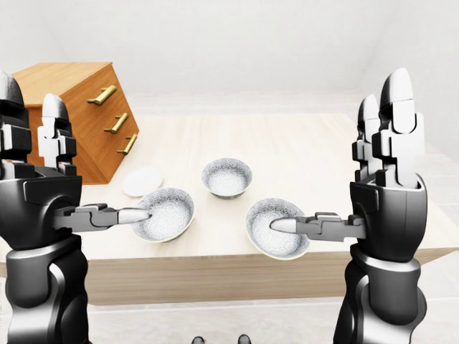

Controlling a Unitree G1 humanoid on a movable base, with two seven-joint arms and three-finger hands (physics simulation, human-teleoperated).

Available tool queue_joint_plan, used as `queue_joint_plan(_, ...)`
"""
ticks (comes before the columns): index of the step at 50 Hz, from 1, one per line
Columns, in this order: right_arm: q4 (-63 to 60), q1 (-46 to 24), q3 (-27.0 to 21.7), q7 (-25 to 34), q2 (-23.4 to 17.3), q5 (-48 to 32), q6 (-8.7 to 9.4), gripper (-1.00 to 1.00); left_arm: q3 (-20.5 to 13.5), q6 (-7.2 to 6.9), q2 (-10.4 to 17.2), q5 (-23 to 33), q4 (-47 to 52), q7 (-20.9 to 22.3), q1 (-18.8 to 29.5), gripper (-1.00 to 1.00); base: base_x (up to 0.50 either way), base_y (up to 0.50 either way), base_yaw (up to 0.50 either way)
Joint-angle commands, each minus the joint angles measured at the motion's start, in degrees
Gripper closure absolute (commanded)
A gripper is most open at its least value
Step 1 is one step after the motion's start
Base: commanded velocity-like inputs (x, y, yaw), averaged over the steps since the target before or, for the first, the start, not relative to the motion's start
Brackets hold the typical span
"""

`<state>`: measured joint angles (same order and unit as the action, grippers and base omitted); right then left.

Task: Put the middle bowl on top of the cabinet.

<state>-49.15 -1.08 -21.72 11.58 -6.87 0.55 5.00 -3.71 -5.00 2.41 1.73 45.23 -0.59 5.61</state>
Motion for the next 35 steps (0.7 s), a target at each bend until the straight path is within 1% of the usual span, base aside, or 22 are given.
queue_joint_plan(1,-0.4,0.2,0.1,0.8,0.2,0.9,0.00,-1.00,0.5,0.00,-0.5,-0.2,0.3,1.0,-0.2,-1.00,0.04,0.43,0.00)
queue_joint_plan(10,-0.2,0.6,0.2,0.6,0.5,1.0,0.00,-1.00,0.0,0.00,-0.5,-0.6,0.7,0.6,0.5,-1.00,0.04,0.50,0.00)
queue_joint_plan(13,0.4,0.7,0.6,0.5,0.4,0.6,0.00,-1.00,0.1,0.00,-0.4,-0.7,1.1,0.6,0.3,-1.00,0.04,0.28,0.00)
queue_joint_plan(15,-0.1,0.6,0.4,0.6,0.4,0.8,0.00,-1.00,-0.3,0.00,-0.4,-1.0,0.7,0.6,0.5,-1.00,0.04,0.25,0.00)
queue_joint_plan(24,-0.2,0.4,-0.2,0.7,0.2,1.1,0.00,-1.00,-0.2,0.00,-0.3,-1.3,1.0,0.3,1.0,-1.00,0.04,0.25,0.00)
queue_joint_plan(28,0.2,0.7,0.2,0.7,0.3,0.8,0.00,-1.00,0.0,0.00,-0.2,-1.3,0.9,0.4,0.7,-1.00,0.03,0.36,0.00)
queue_joint_plan(31,0.0,0.5,0.0,0.7,0.3,1.0,0.00,-1.00,-0.6,0.00,-0.5,-2.2,1.9,0.6,0.9,-1.00,0.03,0.36,0.00)
queue_joint_plan(35,0.2,0.7,-0.1,0.8,0.3,0.9,0.00,-1.00,-0.1,0.00,-0.6,-2.1,1.4,0.3,0.7,-1.00,0.03,0.36,0.00)
